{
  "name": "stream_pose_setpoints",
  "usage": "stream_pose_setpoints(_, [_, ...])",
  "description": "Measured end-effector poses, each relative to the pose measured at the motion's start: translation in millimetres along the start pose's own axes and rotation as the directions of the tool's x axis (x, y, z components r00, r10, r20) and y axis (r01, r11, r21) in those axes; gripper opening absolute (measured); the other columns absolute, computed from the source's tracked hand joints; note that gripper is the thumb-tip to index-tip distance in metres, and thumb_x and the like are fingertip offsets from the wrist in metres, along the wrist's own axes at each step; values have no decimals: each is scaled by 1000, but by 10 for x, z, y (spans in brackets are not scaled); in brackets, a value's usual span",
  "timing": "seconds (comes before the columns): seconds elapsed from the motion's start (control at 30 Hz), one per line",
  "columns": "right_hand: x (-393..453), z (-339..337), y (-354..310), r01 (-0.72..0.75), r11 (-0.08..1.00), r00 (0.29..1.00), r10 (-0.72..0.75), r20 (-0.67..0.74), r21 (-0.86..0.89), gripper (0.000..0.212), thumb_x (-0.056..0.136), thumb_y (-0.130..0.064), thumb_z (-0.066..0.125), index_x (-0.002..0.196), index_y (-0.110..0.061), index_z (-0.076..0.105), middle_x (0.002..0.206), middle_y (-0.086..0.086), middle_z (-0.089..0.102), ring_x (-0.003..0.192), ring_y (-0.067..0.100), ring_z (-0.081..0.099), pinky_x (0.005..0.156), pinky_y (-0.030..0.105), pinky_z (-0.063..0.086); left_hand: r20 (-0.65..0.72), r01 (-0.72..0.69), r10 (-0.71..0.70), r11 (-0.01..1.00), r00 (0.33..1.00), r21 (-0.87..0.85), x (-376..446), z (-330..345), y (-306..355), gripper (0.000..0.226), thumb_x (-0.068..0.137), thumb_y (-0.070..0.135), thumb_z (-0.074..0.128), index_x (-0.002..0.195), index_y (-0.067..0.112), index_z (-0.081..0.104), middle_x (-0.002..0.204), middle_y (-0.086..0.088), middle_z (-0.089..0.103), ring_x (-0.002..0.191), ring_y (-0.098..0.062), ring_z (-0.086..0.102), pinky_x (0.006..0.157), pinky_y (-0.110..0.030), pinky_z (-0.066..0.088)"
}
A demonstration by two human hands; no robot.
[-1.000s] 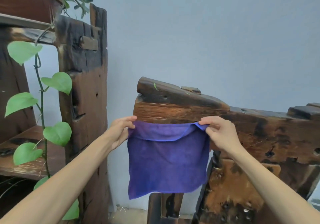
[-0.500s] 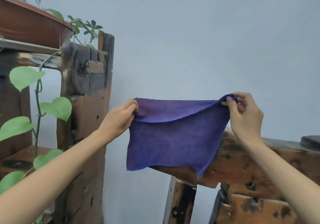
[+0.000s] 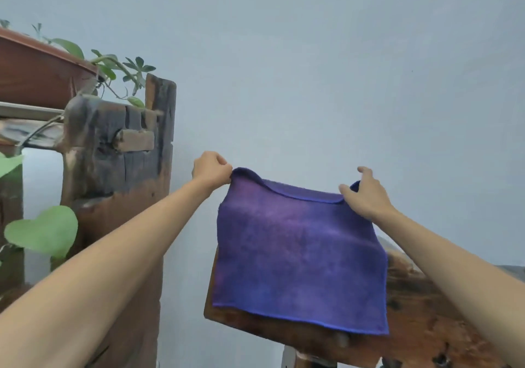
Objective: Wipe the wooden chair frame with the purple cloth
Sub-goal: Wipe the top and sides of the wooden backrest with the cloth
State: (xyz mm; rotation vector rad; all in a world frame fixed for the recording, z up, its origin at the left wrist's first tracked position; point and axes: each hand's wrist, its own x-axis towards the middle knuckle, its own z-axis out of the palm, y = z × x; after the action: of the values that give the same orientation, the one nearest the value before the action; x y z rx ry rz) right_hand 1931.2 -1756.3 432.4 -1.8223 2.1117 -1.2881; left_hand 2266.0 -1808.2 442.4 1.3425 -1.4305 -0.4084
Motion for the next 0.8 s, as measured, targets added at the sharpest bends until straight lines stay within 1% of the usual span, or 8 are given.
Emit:
stream_pose_setpoints(0.1, [-40,395,-87,40,995,960,-14,279,-86,63,104,-46,46,157,-17,32,161,21,29,146,35,38,120,41,30,1,-56,58,942,998,330,-134,238,-75,34,89,19,52,122,14,58,120,-11,59,106,-35,59,86,-37,43])
stream_pose_setpoints(0.17, [-203,659,-207,285,954,910,-237,341,-97,49,106,-48,35,147,-24,49,156,8,41,146,25,38,119,43,31,22,-336,357,853,934,400,-308,339,-19,29,94,30,46,116,19,61,119,-3,62,106,-29,61,82,-36,44])
stream_pose_setpoints(0.23, [-408,831,-345,468,878,829,-399,392,-97,43,105,-54,24,130,-40,55,130,-11,62,129,19,54,105,45,42,283,-581,508,703,814,410,-432,399,92,37,94,47,38,103,25,66,109,6,68,101,-22,63,81,-38,50])
stream_pose_setpoints(0.3, [-514,871,-411,551,827,786,-471,399,-109,37,102,-62,19,117,-52,52,107,-22,65,108,16,62,85,43,47,589,-653,362,637,723,409,-503,453,177,51,95,60,32,113,27,67,117,5,68,110,-20,60,94,-42,49])
stream_pose_setpoints(0.37, [-497,791,-358,548,834,770,-473,429,-63,44,97,-72,21,123,-55,53,119,-27,65,111,9,61,88,43,51,709,-621,171,646,684,443,-535,509,184,66,93,74,24,127,30,59,124,2,66,117,-22,58,102,-45,44])
stream_pose_setpoints(0.5, [-359,582,-16,529,846,748,-430,505,-64,59,93,-83,23,146,-61,34,149,-35,46,140,2,44,114,40,37,652,-567,94,597,752,568,-565,669,107,99,74,95,5,153,42,34,151,5,51,139,-22,46,110,-44,37])
stream_pose_setpoints(0.67, [-261,498,299,452,873,815,-320,484,-184,75,83,-91,18,151,-60,25,165,-15,32,155,10,23,123,44,22,629,-564,108,577,770,591,-630,946,203,107,69,96,-3,148,40,42,147,0,55,135,-23,50,103,-42,39])
stream_pose_setpoints(0.8, [-275,355,527,405,900,829,-287,481,-163,92,71,-101,29,152,-59,20,169,-17,20,155,5,14,122,39,18,644,-589,131,569,754,573,-710,1165,282,108,67,97,-4,149,42,40,146,-2,55,135,-25,49,99,-43,36])
